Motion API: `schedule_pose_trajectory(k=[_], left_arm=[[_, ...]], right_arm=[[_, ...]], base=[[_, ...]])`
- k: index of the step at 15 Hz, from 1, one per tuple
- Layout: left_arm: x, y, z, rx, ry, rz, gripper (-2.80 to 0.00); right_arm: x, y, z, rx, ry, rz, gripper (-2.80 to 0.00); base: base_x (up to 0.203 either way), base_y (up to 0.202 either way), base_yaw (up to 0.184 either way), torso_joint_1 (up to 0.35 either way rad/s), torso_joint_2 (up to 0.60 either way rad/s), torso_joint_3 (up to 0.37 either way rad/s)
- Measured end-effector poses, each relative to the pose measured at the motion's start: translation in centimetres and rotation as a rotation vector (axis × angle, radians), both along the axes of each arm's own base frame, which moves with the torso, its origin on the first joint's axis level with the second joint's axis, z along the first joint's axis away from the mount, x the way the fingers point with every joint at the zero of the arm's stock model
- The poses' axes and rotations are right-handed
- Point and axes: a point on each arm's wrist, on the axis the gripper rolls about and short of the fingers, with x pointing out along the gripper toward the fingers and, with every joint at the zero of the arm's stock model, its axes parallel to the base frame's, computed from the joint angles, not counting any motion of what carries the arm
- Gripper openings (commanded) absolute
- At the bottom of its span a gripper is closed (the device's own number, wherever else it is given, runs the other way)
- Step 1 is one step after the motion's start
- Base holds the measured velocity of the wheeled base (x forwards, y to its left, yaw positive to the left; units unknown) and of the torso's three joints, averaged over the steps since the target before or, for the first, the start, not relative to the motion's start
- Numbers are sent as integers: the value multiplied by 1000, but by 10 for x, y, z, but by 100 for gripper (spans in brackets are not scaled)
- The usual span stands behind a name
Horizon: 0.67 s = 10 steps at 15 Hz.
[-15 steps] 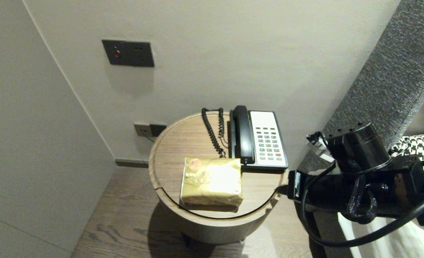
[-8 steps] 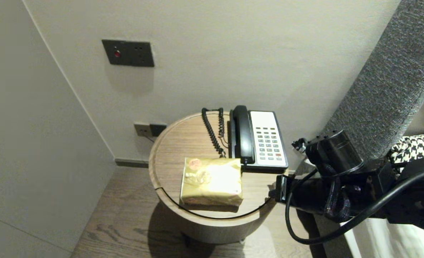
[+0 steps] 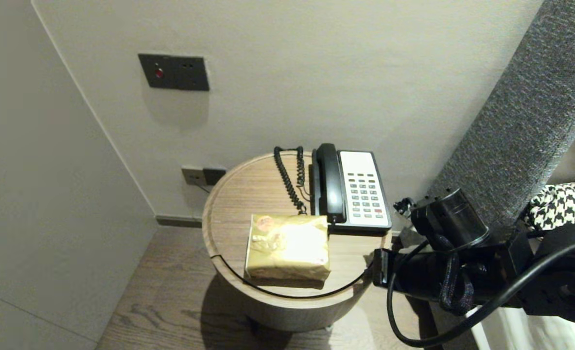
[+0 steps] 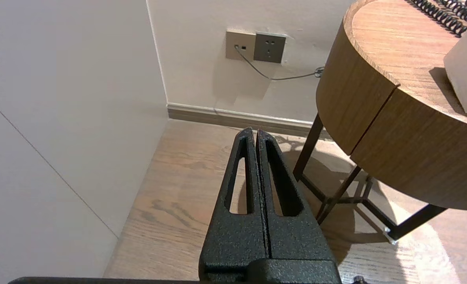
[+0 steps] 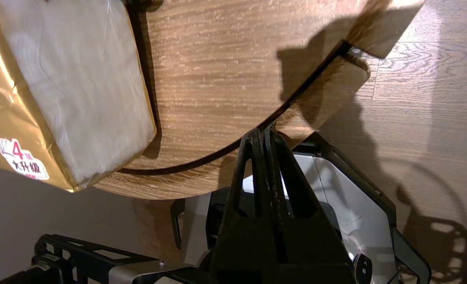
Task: Open the nightstand drawer
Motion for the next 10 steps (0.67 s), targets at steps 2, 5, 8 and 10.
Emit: schedule_pose_trajectory(k=[2, 5, 8, 10], left_arm=[[0, 0, 0, 0, 0, 0, -280], [0, 0, 0, 0, 0, 0, -280], [0, 0, 0, 0, 0, 0, -280], [0, 0, 0, 0, 0, -1, -280]], right_arm=[[-3, -2, -3, -1, 9, -4, -280], [-8, -3, -3, -2, 12, 3, -280], [-14, -3, -6, -6, 21, 13, -280], [-21, -3, -7, -1, 33, 17, -280]], base=[[0, 0, 0, 0, 0, 0], [0, 0, 0, 0, 0, 0], [0, 0, 0, 0, 0, 0], [0, 0, 0, 0, 0, 0]])
